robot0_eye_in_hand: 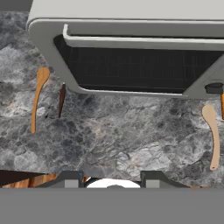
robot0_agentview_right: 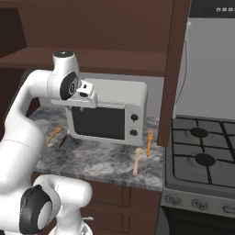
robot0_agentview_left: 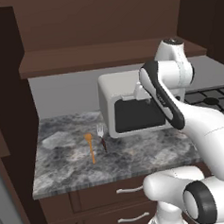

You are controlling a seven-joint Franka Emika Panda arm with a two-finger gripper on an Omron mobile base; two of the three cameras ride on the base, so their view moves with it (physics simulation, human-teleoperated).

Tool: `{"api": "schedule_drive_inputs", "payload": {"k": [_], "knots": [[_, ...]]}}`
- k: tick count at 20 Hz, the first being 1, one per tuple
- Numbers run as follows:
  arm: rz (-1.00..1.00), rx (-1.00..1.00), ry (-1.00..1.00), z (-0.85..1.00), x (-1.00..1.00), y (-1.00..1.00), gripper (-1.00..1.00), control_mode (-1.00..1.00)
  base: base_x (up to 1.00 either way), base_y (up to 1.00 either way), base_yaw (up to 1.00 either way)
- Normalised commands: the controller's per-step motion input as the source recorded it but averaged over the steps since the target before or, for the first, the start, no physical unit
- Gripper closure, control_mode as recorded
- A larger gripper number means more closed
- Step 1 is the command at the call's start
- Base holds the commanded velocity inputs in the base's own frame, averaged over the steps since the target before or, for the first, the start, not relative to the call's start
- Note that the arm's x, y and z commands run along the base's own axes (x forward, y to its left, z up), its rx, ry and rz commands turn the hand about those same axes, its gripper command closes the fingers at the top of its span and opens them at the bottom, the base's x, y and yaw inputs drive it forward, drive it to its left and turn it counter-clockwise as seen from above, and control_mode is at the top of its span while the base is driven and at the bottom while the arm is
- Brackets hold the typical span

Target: Organize the utensils by type. Pick up the wooden spoons from the counter and place them in the open cabinet. Then pick up the metallic utensils from the counter and place them in the open drawer.

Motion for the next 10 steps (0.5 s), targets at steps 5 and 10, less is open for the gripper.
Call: {"api": "schedule_drive_inputs", "payload": {"k": [5, 10], "knots": [[0.00, 0.01, 0.01, -0.02, -0.15, 0.06, -1.00, -1.00, 0.00, 0.00, 0.00], [0.00, 0.00, 0.01, -0.09, -0.26, 0.15, -1.00, -1.00, 0.00, 0.00, 0.00]]}}
